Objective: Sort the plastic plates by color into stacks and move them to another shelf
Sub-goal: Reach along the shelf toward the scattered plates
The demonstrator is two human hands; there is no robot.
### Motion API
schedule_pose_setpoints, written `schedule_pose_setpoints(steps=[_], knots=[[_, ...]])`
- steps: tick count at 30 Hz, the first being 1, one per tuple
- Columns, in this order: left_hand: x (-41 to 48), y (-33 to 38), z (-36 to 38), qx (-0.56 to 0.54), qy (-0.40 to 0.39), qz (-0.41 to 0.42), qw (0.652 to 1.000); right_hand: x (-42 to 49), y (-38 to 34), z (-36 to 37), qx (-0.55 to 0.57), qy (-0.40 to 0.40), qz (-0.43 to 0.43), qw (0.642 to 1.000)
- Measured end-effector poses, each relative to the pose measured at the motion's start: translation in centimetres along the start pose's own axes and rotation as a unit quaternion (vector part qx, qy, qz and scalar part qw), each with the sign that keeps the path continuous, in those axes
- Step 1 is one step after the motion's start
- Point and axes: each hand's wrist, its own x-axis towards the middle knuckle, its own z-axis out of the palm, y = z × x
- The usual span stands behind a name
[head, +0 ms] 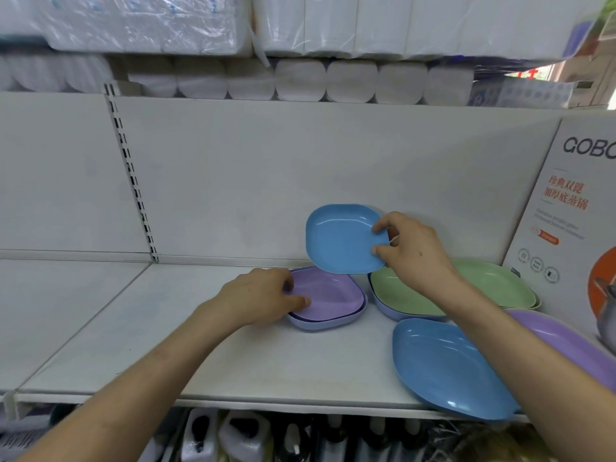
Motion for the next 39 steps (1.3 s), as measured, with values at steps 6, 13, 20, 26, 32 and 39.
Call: schedule_pose_setpoints(steps=[6, 13, 20, 26, 32, 39], knots=[[1.3, 0.2, -0.1, -0.028, 0.013, -0.003, 1.0, -0.4, 0.6, -0.7, 0.017, 0.021, 0.002, 1.0], [1.9, 0.2, -0.7, -0.034, 0.036, 0.023, 0.999, -0.7, 1.1, -1.1, 0.026, 0.025, 0.004, 0.999], [1.6, 0.2, -1.5, 0.019, 0.059, 0.038, 0.997, -1.0, 1.2, -1.4, 0.032, 0.024, 0.006, 0.999], [1.3, 0.4, -1.9, 0.087, 0.101, 0.037, 0.99, -1.3, 1.1, -1.6, 0.034, 0.022, 0.004, 0.999], [0.9, -0.3, -2.5, 0.1, 0.151, 0.043, 0.983, -1.7, 1.1, -1.6, 0.026, 0.017, -0.005, 1.0], [-0.4, -1.6, -3.0, 0.044, 0.184, 0.028, 0.982, -2.1, 0.8, -1.5, 0.028, -0.003, 0.018, 0.999]])
